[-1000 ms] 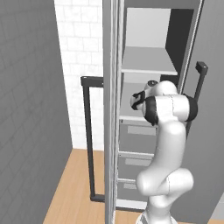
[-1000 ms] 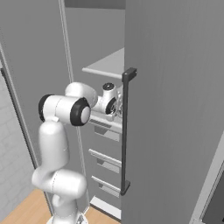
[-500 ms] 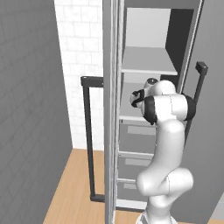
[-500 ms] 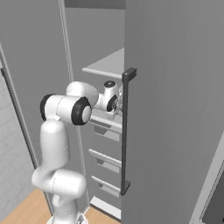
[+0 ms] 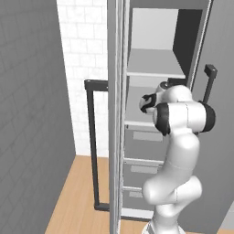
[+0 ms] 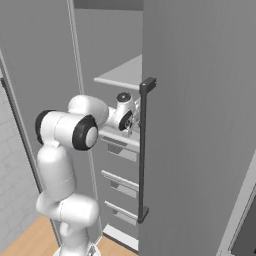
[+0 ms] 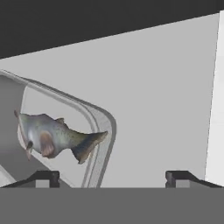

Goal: Take the meat container that has the fish and place it on the second highest rack of the freezer. Then take the vegetable container that has the sweet potato and lime and place it on the highest rack of the freezer.

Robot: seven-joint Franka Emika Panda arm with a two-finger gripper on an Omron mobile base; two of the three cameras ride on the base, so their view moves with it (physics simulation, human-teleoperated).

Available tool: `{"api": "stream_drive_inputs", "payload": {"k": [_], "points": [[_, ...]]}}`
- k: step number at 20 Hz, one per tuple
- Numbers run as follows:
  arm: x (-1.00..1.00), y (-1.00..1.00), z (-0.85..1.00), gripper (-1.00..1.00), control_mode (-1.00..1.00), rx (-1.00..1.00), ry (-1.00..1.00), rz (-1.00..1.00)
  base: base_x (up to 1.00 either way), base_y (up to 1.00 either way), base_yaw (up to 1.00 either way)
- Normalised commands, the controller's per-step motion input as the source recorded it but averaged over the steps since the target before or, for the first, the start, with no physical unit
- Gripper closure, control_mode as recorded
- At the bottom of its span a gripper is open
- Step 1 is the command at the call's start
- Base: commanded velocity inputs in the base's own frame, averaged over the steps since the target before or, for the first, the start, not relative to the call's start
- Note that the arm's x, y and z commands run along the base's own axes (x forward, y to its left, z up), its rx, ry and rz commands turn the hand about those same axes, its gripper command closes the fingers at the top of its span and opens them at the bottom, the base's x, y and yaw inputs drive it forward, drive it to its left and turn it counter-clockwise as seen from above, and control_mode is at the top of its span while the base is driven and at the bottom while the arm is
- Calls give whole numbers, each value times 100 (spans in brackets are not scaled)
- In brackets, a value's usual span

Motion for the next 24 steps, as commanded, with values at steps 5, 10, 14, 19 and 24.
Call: {"api": "stream_drive_inputs", "payload": {"k": [5,10,14,19,24], "points": [[-96,2,30,-100,-100,-10,0,6,0,0,0],[-59,26,69,-100,-100,-10,0,9,0,0,0],[-76,9,59,-100,-100,-7,0,16,0,0,0],[-76,1,45,-100,-100,-6,0,22,0,0,0],[-86,0,33,-100,-100,-8,4,35,0,0,0]]}}
